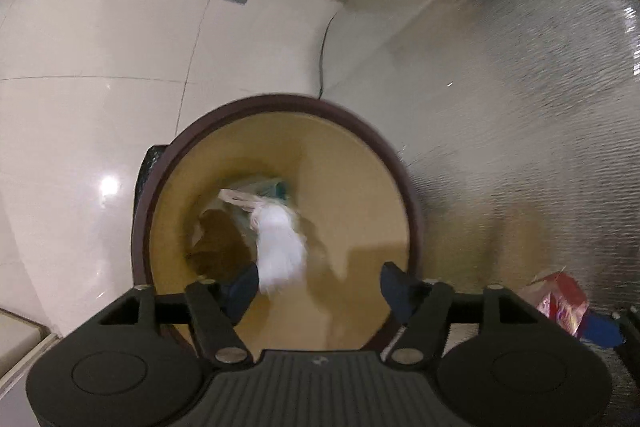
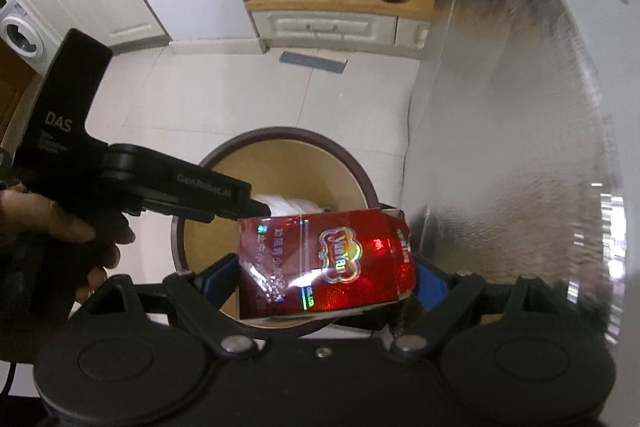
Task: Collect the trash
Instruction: 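Carry the red box and white bag with both tools over the wastebasket, then open both tools to drop the white bag and red box into the wastebasket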
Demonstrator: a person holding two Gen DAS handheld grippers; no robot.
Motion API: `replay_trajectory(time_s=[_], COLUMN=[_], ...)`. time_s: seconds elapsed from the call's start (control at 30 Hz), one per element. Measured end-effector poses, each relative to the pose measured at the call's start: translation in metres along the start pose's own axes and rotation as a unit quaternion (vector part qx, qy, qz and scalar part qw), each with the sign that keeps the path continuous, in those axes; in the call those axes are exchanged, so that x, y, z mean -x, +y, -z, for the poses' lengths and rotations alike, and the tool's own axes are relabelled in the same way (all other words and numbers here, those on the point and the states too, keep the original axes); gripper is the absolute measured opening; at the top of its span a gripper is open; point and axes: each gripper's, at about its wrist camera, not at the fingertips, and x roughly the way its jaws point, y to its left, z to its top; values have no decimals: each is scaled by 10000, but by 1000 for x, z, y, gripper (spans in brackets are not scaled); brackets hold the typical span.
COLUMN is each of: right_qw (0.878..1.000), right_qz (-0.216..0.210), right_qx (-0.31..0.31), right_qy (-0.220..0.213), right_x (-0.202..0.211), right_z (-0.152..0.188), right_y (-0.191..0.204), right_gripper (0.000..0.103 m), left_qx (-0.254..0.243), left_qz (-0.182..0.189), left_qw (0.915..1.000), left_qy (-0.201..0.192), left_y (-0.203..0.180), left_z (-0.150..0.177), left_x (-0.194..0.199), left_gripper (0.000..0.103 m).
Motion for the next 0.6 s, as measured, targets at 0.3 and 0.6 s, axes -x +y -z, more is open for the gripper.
replay_trajectory(time_s=[0.3, 0.6], right_qw=[9985, 9936], right_qz=[-182, -109], right_qx=[326, 866], right_qy=[405, 710], right_x=[-49, -100], right_z=[0, -2], right_y=[7, 17], right_gripper=[90, 90], left_qx=[-176, -62], left_qz=[-510, -689], left_qw=[9985, 9975], left_qy=[34, -131], left_y=[25, 46], left_z=[4, 9], left_x=[-2, 3], left_gripper=[69, 79])
